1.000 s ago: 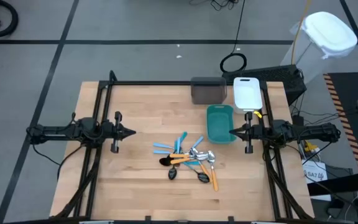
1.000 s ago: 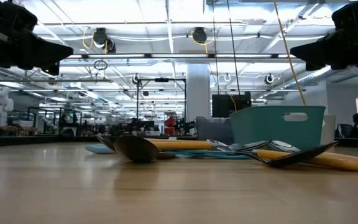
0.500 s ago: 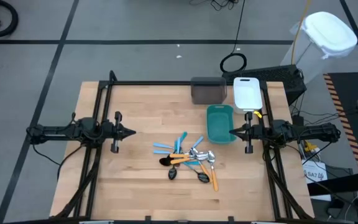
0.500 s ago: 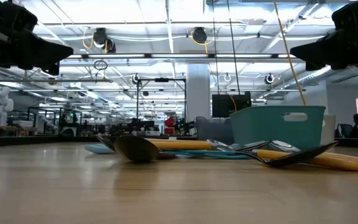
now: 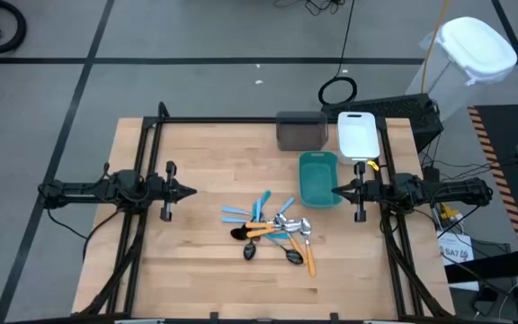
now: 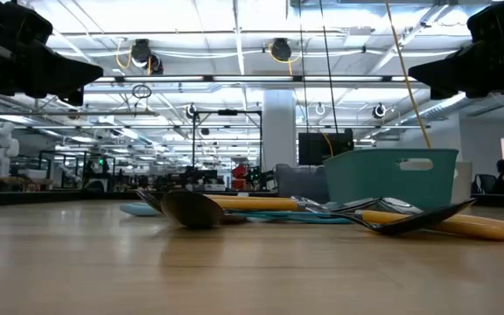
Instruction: Sort silverware by color (type)
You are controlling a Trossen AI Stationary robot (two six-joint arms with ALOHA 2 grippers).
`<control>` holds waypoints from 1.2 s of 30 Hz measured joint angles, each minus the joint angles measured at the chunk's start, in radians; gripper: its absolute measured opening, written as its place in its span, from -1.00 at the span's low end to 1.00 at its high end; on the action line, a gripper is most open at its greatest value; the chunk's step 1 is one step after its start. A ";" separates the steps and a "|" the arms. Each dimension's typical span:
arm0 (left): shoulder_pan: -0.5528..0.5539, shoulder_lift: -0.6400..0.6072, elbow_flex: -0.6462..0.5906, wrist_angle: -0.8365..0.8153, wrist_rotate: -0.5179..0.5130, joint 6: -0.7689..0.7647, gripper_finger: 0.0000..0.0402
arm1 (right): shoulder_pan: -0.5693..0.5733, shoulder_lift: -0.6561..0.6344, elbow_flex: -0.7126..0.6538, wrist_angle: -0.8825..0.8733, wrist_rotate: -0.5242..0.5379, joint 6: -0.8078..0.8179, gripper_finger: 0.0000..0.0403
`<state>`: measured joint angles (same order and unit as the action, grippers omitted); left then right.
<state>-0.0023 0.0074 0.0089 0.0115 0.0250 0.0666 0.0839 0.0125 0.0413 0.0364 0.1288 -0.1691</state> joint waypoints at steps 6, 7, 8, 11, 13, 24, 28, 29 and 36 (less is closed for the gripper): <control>0.000 0.000 0.000 0.000 0.000 0.000 -1.00 | 0.000 0.000 0.000 0.000 0.000 0.000 -0.96; 0.000 0.000 0.000 0.000 0.000 0.000 -1.00 | 0.000 0.000 0.000 0.000 0.000 0.000 -0.96; 0.000 0.000 0.000 0.000 0.000 0.000 -1.00 | 0.000 0.000 0.000 0.000 0.000 0.000 -0.96; 0.000 0.000 0.000 0.000 0.000 0.000 -1.00 | 0.000 0.000 0.000 0.000 0.000 0.000 -0.96; 0.000 0.000 0.000 0.000 0.000 0.000 -1.00 | 0.000 0.000 0.000 0.000 0.000 0.000 -0.96; 0.000 0.000 0.000 0.000 0.000 0.000 -1.00 | 0.000 0.000 0.000 0.000 0.000 0.000 -0.96; 0.000 0.000 0.000 0.000 0.000 0.000 -1.00 | 0.000 0.000 0.000 0.006 0.000 0.000 -0.96; 0.000 0.000 0.000 0.000 0.000 0.000 -1.00 | 0.000 0.000 0.000 0.010 0.000 0.000 -0.96; 0.000 0.000 0.000 0.000 0.000 0.000 -1.00 | 0.000 0.000 0.000 0.015 0.000 0.000 -0.96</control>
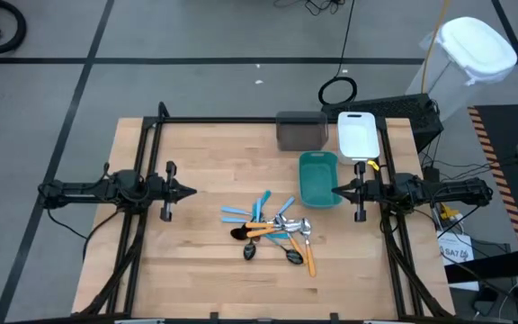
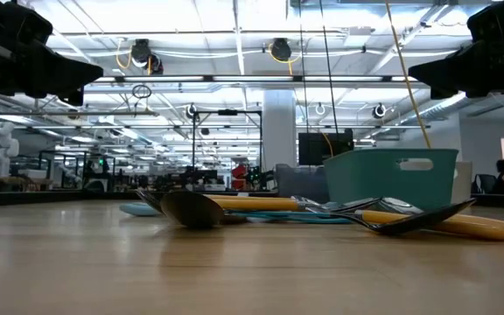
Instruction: Sort silverware by color (type)
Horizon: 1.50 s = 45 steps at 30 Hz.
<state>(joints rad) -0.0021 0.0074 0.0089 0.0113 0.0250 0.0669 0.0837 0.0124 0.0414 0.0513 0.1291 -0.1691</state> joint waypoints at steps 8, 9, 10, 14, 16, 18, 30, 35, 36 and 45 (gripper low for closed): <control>0.000 0.000 0.000 0.000 0.000 0.000 -1.00 | 0.000 0.000 0.000 0.002 0.000 0.000 -0.96; 0.000 0.000 0.000 0.000 0.000 0.000 -1.00 | 0.000 0.000 0.000 0.002 0.000 0.000 -0.96; 0.000 0.000 0.000 0.000 0.000 0.000 -1.00 | 0.000 0.000 0.000 0.002 0.000 0.000 -0.96; 0.000 0.000 0.000 0.000 0.000 0.000 -1.00 | 0.000 0.000 0.000 0.003 0.000 0.000 -0.96; 0.000 0.000 0.000 0.000 0.000 0.000 -1.00 | 0.000 0.000 0.000 0.009 0.000 -0.008 -0.96; 0.000 0.000 0.000 0.000 0.000 0.000 -1.00 | 0.000 0.000 0.000 0.015 0.001 -0.032 -0.96; 0.000 0.000 0.000 0.000 0.000 0.000 -1.00 | 0.000 0.001 0.000 0.084 0.001 -0.079 -0.96; 0.000 0.000 0.000 0.000 0.000 0.000 -1.00 | 0.002 0.010 0.044 0.083 0.000 -0.079 -0.99; 0.000 0.000 0.000 0.000 0.000 0.000 -1.00 | 0.002 0.016 0.067 0.079 0.001 -0.079 -0.99; 0.000 0.000 0.000 0.000 0.000 0.000 -1.00 | 0.002 0.199 0.365 -0.173 0.000 -0.024 -1.00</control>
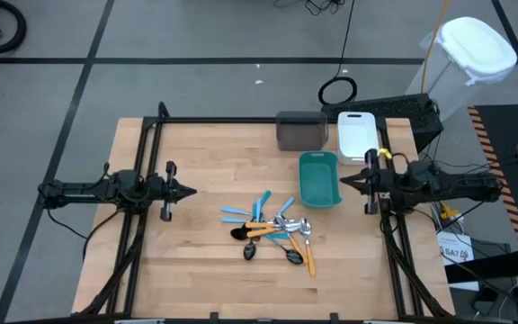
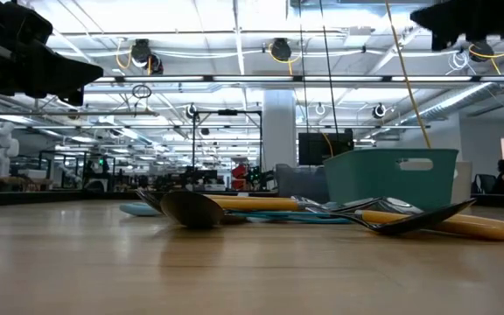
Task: Sort silverware by color (type)
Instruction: Put the orange spoon into the black bin
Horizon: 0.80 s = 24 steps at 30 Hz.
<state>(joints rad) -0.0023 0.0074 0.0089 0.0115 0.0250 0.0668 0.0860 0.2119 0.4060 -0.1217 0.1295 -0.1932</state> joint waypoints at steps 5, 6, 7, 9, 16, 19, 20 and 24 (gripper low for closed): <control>0.000 0.000 0.000 0.000 0.000 0.000 -1.00 | 0.000 0.147 0.190 -0.135 0.000 0.004 -1.00; 0.000 0.000 0.000 0.000 0.000 0.000 -1.00 | 0.000 0.173 0.228 -0.152 0.000 0.015 -1.00; 0.000 0.000 0.000 0.000 0.000 0.000 -1.00 | 0.000 0.198 0.261 -0.170 0.000 0.028 -1.00; 0.000 0.000 0.000 0.000 0.000 0.000 -1.00 | 0.000 0.250 0.324 -0.213 0.000 0.048 -1.00; 0.000 0.000 0.000 0.000 0.000 0.000 -1.00 | 0.000 0.406 0.529 -0.287 0.000 0.055 -1.00; 0.000 0.000 0.000 0.000 0.000 0.000 -1.00 | 0.000 0.465 0.615 -0.321 -0.001 0.057 -1.00; 0.000 0.000 0.000 0.000 0.000 0.000 -1.00 | 0.000 0.484 0.642 -0.341 -0.001 0.066 -1.00; 0.000 0.000 0.000 0.000 0.000 0.000 -1.00 | 0.000 0.557 0.750 -0.414 -0.001 0.127 -1.00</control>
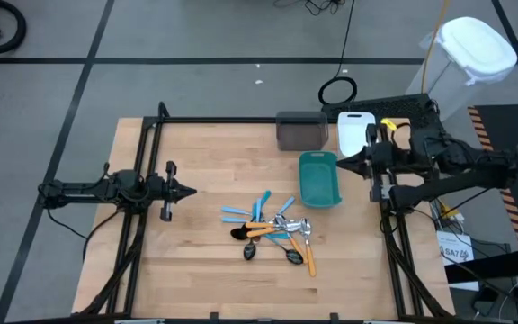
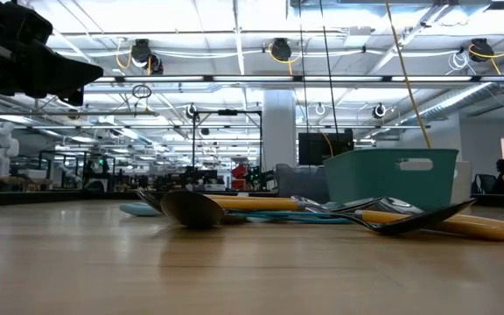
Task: Sort silverware by color (type)
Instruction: Put the orange spoon into the black bin
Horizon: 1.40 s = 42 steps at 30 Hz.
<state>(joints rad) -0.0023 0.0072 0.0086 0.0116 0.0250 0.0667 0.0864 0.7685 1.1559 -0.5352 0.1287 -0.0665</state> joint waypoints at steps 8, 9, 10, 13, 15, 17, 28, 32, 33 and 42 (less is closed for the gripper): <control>0.000 0.000 0.000 0.000 0.000 0.003 -1.00 | 0.000 0.107 0.132 -0.079 -0.003 0.082 -1.00; 0.000 0.000 0.000 0.000 0.000 0.003 -1.00 | 0.000 0.117 0.140 -0.085 -0.003 0.093 -1.00; 0.000 0.000 0.000 0.000 0.000 0.003 -1.00 | 0.000 0.126 0.147 -0.088 -0.003 0.107 -1.00; 0.000 0.000 0.000 0.000 0.000 0.006 -1.00 | 0.000 0.150 0.151 -0.086 -0.003 0.148 -1.00; 0.000 0.000 0.000 0.000 0.000 0.007 -1.00 | 0.000 0.163 0.151 -0.096 -0.003 0.174 -1.00; 0.000 0.000 0.000 0.000 0.000 0.007 -1.00 | 0.000 0.177 0.151 -0.101 -0.005 0.218 -1.00; 0.000 0.000 0.000 0.049 -0.004 -0.037 -1.00 | 0.000 0.263 0.151 -0.108 -0.003 0.614 -1.00; 0.001 0.011 0.014 0.070 -0.037 -0.162 -1.00 | 0.000 0.287 0.151 -0.107 -0.044 0.575 -1.00; 0.001 0.019 0.028 0.062 -0.040 -0.173 -1.00 | 0.001 0.292 0.151 -0.110 -0.059 0.560 -1.00; 0.001 0.232 0.395 -0.224 -0.045 -0.074 -1.00 | 0.001 0.310 0.151 -0.223 -0.090 0.564 -1.00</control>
<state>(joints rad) -0.0013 0.2394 0.4035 -0.2126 -0.0199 -0.0069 0.0872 1.0790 1.3064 -0.7583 0.0391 0.4977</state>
